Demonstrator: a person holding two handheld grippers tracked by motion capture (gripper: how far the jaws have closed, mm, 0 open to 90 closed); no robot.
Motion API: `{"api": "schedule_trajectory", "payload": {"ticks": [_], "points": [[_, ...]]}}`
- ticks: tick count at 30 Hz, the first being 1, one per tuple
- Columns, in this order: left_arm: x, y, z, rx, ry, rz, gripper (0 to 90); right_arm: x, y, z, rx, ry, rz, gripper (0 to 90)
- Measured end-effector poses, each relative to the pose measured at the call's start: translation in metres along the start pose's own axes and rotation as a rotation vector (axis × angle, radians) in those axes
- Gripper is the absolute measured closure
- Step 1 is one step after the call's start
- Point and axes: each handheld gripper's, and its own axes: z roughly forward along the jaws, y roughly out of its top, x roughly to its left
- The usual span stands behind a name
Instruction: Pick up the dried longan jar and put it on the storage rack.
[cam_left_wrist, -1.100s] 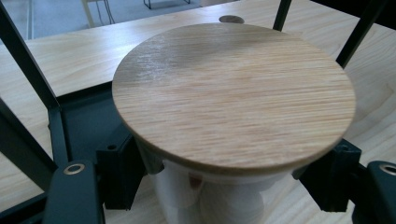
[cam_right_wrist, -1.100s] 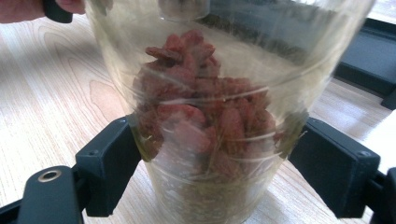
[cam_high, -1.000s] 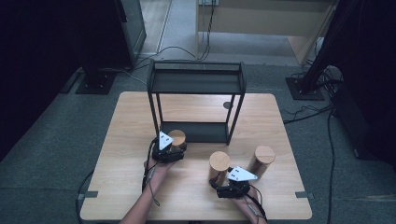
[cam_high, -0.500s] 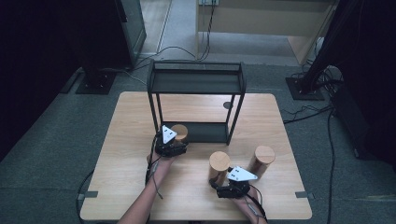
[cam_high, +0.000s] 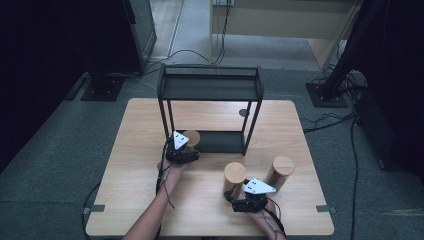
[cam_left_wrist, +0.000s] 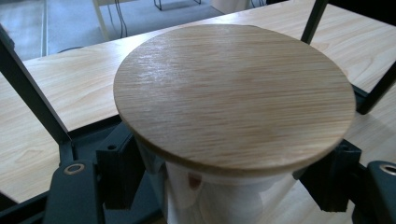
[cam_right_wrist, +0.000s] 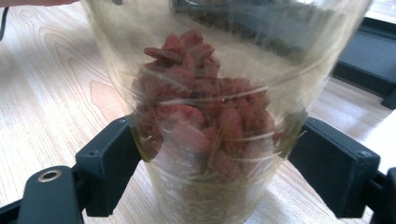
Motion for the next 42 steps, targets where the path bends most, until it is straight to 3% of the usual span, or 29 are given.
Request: {"api": "schedule_trajectory", "payload": {"ticks": [11, 24, 42], "points": [[0.002, 0.001, 0.010, 0.007, 0.025, -0.014, 25.5, -0.001, 0.000, 0.000, -0.002, 0.001, 0.003, 17.0], [-0.005, 0.006, 0.021, 0.003, 0.062, 0.003, 25.4, -0.001, 0.000, 0.000, -0.002, 0.001, 0.005, 17.0], [0.001, 0.005, 0.036, 0.014, 0.072, -0.046, 25.4, -0.001, 0.000, -0.001, -0.002, 0.002, 0.007, 17.1]]}}
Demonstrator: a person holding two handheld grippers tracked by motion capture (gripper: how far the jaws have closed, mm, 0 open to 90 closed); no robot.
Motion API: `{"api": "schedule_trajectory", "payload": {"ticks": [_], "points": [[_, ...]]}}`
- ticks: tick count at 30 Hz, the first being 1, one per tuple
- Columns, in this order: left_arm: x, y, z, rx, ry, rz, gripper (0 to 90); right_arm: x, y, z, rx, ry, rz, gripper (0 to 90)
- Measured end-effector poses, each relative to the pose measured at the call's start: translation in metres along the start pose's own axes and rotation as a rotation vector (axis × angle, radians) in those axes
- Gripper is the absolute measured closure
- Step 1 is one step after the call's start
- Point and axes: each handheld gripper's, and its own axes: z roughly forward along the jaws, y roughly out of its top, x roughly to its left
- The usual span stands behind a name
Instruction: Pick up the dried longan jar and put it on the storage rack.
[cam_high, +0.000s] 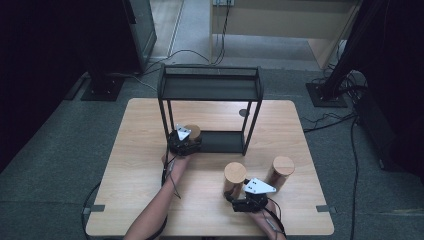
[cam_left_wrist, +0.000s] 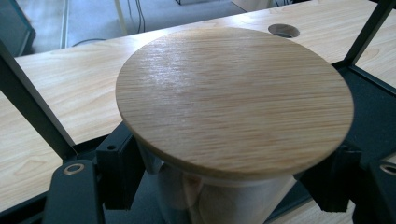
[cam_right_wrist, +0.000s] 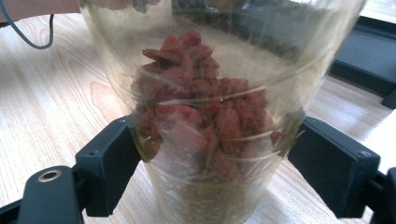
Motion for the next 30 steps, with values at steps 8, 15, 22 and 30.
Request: {"api": "schedule_trajectory", "payload": {"ticks": [8, 15, 22, 30], "points": [[0.0021, -0.0007, 0.0044, 0.013, 0.002, -0.006, 25.4, -0.0002, -0.0002, 0.0000, -0.001, 0.000, 0.000, 17.0], [0.0016, -0.0001, 0.0072, 0.008, 0.008, -0.013, 25.3, 0.0000, -0.0001, 0.0001, -0.001, -0.001, 0.000, 17.1], [0.0010, -0.0014, 0.0082, 0.002, 0.011, -0.007, 25.3, -0.0003, -0.0003, 0.0002, -0.002, 0.000, -0.002, 17.1], [0.0010, -0.0028, 0.0081, -0.002, 0.019, -0.007, 25.2, 0.0000, -0.0001, 0.0003, -0.001, -0.001, -0.004, 17.1]]}}
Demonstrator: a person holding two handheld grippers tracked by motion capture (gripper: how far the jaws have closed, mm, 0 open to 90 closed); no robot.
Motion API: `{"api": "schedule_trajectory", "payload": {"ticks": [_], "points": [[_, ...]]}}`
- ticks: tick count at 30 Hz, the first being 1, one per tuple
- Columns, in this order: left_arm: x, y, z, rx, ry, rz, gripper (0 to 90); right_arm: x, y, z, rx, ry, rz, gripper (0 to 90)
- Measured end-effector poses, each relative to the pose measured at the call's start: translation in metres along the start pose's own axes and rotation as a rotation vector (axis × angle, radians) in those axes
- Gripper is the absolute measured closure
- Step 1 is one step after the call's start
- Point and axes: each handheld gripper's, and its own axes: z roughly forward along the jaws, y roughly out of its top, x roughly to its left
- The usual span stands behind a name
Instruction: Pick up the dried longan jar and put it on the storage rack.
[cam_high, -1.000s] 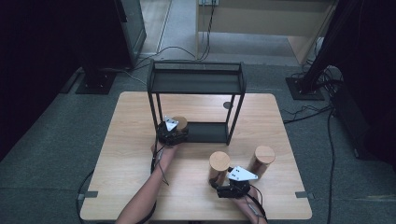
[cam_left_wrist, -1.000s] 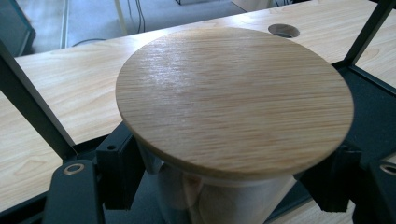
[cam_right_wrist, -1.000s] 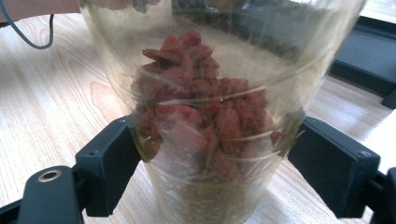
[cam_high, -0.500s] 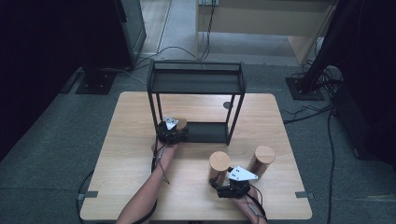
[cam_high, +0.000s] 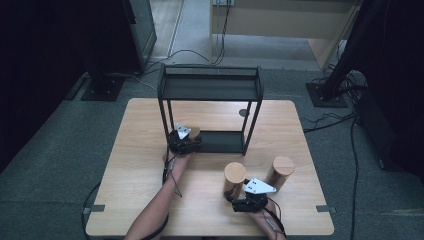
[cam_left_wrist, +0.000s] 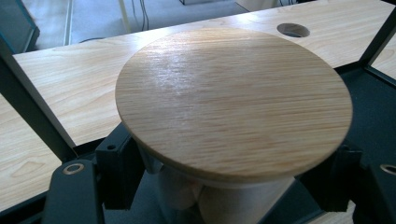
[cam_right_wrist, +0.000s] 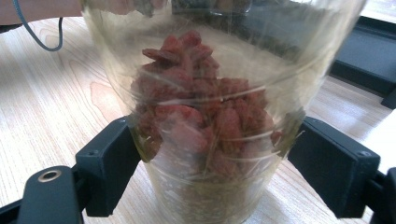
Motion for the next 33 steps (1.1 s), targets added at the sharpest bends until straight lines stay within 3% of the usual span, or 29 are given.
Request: {"api": "schedule_trajectory", "payload": {"ticks": [8, 12, 21, 33], "points": [[-0.0020, 0.0009, -0.0021, -0.003, 0.004, 0.005, 24.8, 0.0001, 0.0001, 0.0001, 0.000, 0.000, -0.001, 17.0], [-0.0024, 0.0030, -0.0014, 0.008, -0.003, 0.016, 20.4, 0.0000, 0.0001, 0.0001, 0.001, 0.000, -0.001, 17.1], [-0.0048, 0.0062, -0.0023, 0.026, -0.022, 0.007, 13.1, -0.0001, 0.0004, 0.0003, 0.003, 0.002, 0.000, 17.1], [-0.0101, 0.0034, -0.0069, 0.020, -0.015, -0.017, 12.8, 0.0002, 0.0008, 0.0003, 0.005, 0.002, -0.001, 17.1]]}}
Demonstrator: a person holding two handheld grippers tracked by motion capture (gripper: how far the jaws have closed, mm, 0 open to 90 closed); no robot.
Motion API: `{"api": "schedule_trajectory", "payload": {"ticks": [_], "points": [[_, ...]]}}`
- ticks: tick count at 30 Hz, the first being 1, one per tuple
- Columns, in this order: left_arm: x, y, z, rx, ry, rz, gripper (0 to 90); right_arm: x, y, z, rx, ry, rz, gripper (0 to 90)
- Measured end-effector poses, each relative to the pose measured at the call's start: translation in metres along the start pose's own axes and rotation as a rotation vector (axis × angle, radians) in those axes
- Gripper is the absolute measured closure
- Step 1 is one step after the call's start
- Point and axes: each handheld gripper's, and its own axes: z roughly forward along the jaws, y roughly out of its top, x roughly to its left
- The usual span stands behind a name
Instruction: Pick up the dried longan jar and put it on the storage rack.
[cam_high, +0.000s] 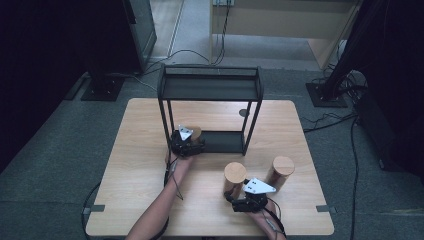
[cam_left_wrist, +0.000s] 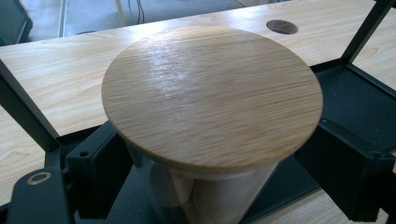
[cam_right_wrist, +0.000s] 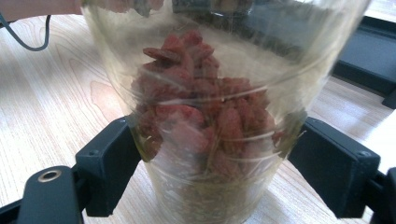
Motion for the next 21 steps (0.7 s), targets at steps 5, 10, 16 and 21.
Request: {"api": "schedule_trajectory", "payload": {"ticks": [5, 10, 16, 21], "points": [[-0.0015, -0.0034, -0.0024, -0.009, 0.001, -0.007, 12.9, 0.0000, 0.0002, 0.0000, 0.002, 0.000, 0.000, 17.1], [-0.0025, -0.0051, -0.0043, -0.009, 0.001, 0.006, 12.9, 0.0001, 0.0000, 0.0003, 0.000, 0.000, 0.001, 17.0], [-0.0030, -0.0081, -0.0076, -0.016, -0.002, -0.002, 12.9, 0.0000, 0.0001, 0.0003, 0.001, 0.000, 0.002, 17.1], [-0.0047, -0.0099, -0.0101, -0.021, 0.003, -0.013, 13.5, 0.0000, 0.0002, 0.0002, 0.002, 0.000, 0.003, 17.1]]}}
